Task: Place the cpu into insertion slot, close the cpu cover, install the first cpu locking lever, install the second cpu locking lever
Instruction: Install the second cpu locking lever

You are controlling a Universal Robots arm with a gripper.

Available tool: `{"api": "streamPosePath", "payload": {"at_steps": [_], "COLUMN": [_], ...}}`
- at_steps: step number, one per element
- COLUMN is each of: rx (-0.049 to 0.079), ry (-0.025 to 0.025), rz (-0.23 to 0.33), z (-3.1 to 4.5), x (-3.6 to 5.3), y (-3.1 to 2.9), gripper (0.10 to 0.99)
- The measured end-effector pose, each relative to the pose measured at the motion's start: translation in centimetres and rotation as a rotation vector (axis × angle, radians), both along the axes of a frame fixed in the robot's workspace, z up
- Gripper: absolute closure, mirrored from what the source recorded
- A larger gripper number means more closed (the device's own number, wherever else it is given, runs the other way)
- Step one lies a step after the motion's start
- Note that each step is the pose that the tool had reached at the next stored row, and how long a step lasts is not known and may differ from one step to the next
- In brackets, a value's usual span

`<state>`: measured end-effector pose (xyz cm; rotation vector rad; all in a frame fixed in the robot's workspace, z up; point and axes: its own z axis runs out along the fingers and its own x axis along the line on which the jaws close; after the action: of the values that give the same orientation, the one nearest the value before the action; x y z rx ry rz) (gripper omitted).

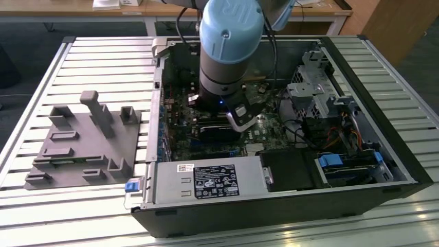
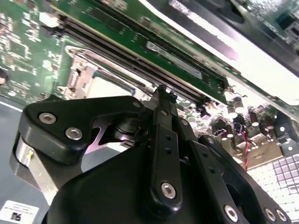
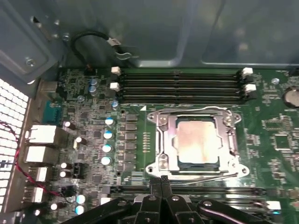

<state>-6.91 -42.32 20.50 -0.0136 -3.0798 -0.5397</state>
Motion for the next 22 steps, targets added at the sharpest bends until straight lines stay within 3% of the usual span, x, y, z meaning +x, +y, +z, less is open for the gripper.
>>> {"api": "streamPosePath", "payload": {"at_steps": [14, 22], "rx": [0.012, 0.045], "ry": [0.0, -0.0001], "rz": [-0.003, -0.003], "z": [-1.01, -1.62], "x": [-0.18, -0.17], "y": [0.02, 0.08], "gripper": [0.98, 0.98]}}
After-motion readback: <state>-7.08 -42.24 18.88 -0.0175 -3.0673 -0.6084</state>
